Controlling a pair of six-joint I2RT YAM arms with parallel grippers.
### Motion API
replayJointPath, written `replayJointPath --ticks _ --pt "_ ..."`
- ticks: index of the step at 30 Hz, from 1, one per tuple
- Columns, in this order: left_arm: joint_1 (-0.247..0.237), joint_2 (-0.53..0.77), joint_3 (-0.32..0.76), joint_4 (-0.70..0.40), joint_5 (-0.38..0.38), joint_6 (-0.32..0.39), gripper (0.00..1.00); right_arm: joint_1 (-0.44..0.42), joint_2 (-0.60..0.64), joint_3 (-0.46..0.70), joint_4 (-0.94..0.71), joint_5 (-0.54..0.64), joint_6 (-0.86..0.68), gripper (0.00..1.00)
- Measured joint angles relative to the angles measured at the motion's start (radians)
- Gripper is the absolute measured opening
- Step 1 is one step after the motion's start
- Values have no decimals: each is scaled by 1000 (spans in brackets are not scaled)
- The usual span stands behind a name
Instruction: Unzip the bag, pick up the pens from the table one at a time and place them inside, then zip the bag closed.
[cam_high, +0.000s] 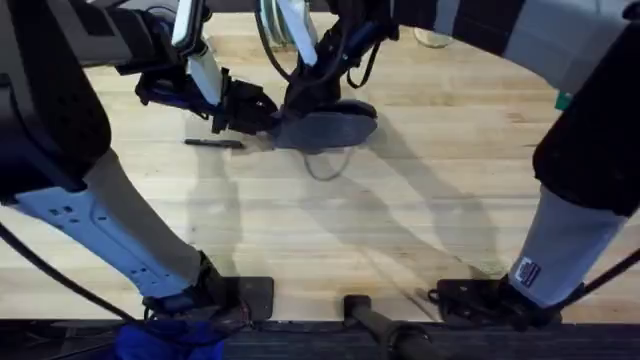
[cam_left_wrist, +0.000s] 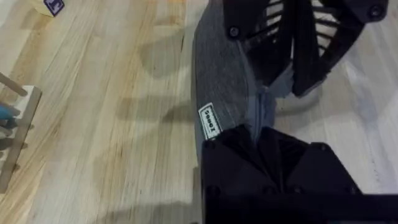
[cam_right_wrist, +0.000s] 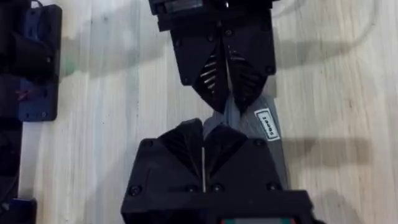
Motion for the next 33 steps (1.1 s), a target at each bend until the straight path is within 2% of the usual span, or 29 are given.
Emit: replayJointPath --ticks 7,10,12,16,17,20,32,33 --pt "0 0 0 -1 0 0 41 0 0 0 -26 -1 0 31" --pt "-1 0 0 0 0 0 41 0 0 0 -28 -5 0 119" --pt "-4 0 0 0 0 0 41 4 0 0 -27 -21 1 285" --pt "-7 0 0 1 0 0 41 15 0 2 -47 -38 0 853" --pt "-7 0 0 1 0 0 41 18 0 2 -55 -42 -2 961" --pt "-7 0 0 1 0 0 41 19 0 2 -67 -45 0 995" --pt "-8 0 0 5 0 0 41 19 0 3 -93 -49 0 996" --pt "-10 0 0 7 0 0 67 19 0 4 -99 -49 0 996"
